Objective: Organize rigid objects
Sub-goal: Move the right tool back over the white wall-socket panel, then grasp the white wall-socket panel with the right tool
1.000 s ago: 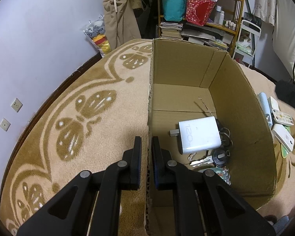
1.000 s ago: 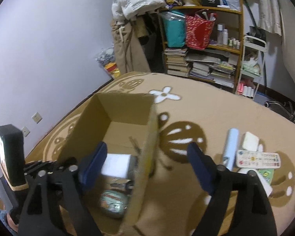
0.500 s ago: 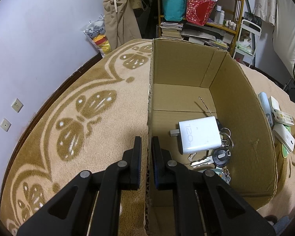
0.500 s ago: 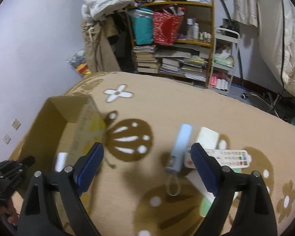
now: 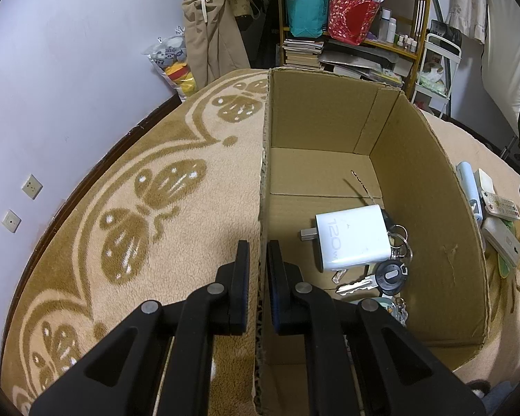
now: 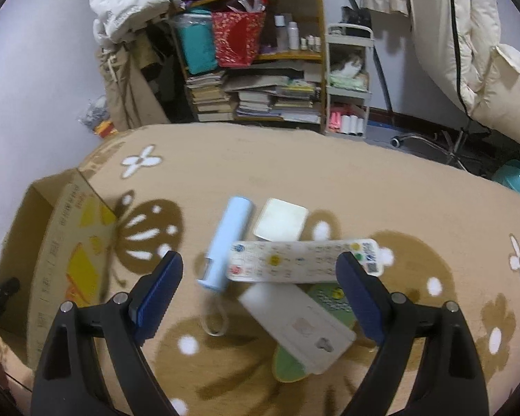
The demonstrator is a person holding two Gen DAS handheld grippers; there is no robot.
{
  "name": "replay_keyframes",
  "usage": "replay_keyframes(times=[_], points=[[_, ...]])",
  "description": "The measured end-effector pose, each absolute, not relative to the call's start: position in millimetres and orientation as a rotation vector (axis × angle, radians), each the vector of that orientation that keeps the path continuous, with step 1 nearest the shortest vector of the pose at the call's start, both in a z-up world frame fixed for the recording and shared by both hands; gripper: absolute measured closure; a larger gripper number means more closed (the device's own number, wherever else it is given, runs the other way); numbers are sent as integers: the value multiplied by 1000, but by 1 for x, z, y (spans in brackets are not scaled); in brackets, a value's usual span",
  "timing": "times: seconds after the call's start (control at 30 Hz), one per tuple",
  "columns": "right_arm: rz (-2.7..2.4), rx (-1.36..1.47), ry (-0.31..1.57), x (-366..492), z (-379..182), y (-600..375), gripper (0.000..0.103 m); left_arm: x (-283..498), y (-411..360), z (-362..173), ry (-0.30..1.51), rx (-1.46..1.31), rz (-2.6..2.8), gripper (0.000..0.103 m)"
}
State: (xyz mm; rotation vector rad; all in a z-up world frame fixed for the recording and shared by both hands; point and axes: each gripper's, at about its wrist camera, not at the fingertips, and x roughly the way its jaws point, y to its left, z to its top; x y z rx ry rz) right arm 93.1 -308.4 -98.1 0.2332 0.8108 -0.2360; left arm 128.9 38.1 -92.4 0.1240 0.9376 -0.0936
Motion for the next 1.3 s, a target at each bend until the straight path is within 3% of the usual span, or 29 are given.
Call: replay_keyframes(times=[0.33,0.8,0.93,1.13,1.3], points=[[-283,267,883,87,-132,-335,9,129,37,-93,938,123,-93,93],[-214,249,983,94,-168,-324,30,133,41,-93,940,131,-85,93],[-203,232,1001,94,-173,-319,42,132,40,-92,939,132,-87,93],[-208,124,1025,94,-178,-300,51,132,41,-92,939,132,-86,93],[-203,82,1050,94,-178,-287,52,132,41,-93,939,131,-87,93]])
